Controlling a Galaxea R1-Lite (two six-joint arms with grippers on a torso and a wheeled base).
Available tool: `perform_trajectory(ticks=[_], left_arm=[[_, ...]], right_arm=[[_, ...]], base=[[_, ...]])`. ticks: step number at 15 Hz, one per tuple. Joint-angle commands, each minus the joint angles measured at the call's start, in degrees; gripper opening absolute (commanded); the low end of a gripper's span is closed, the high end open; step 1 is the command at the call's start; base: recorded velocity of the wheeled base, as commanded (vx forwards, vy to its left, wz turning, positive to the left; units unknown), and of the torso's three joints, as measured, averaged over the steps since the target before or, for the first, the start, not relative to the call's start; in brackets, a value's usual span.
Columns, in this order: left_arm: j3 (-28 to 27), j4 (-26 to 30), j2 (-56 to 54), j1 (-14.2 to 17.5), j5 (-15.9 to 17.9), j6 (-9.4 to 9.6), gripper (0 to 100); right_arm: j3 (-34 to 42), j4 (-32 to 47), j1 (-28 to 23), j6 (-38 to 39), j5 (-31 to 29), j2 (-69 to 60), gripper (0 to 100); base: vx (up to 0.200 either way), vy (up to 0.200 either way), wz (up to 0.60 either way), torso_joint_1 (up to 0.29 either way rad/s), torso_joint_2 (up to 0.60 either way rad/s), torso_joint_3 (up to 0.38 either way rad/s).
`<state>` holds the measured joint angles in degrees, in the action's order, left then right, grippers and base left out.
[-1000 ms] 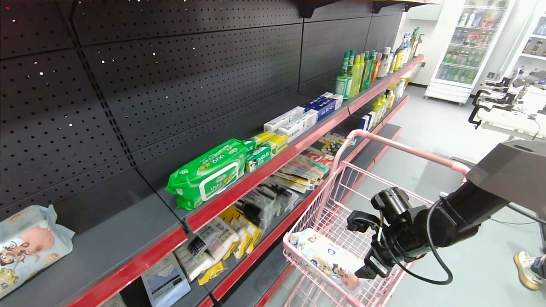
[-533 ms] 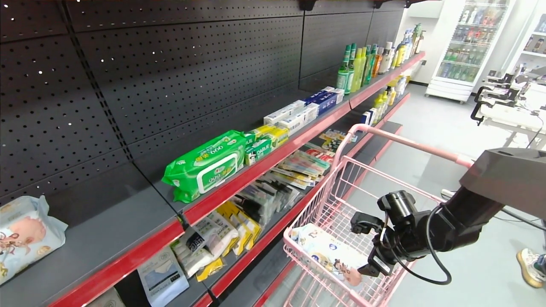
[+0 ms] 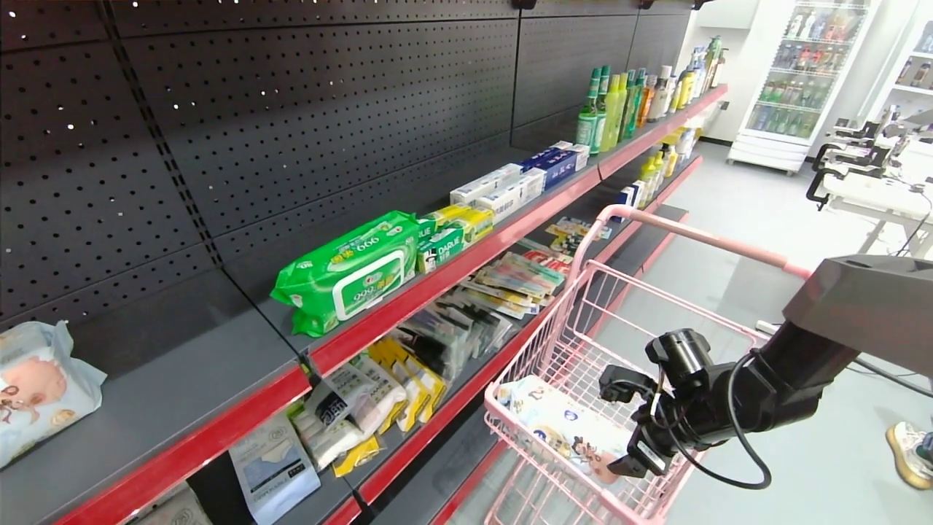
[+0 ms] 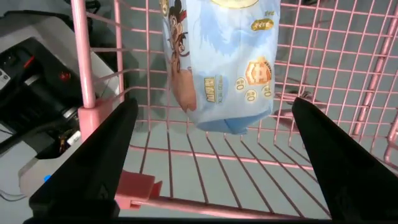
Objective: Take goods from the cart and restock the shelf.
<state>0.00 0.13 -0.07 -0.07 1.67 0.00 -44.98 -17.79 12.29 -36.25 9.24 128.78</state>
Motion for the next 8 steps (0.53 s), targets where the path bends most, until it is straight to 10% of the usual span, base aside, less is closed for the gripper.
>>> perform_trajectory(ticks=[1,8], left_arm=[[0.0,0.0,0.1,0.0,0.1,0.0,100],[0.0,-0.1,0.1,0.0,0.0,0.09,100]], right_arm=[[0.0,-0.1,0.0,-0.2,0.2,0.0,100],[-2.3,-0.1,-1.9,-0.2,0.4,3.7,100]], base=[[0.0,0.0,0.0,-0.046,0.13,0.061],[0.0,0.0,0.0,-0.004,0.01,0.005]])
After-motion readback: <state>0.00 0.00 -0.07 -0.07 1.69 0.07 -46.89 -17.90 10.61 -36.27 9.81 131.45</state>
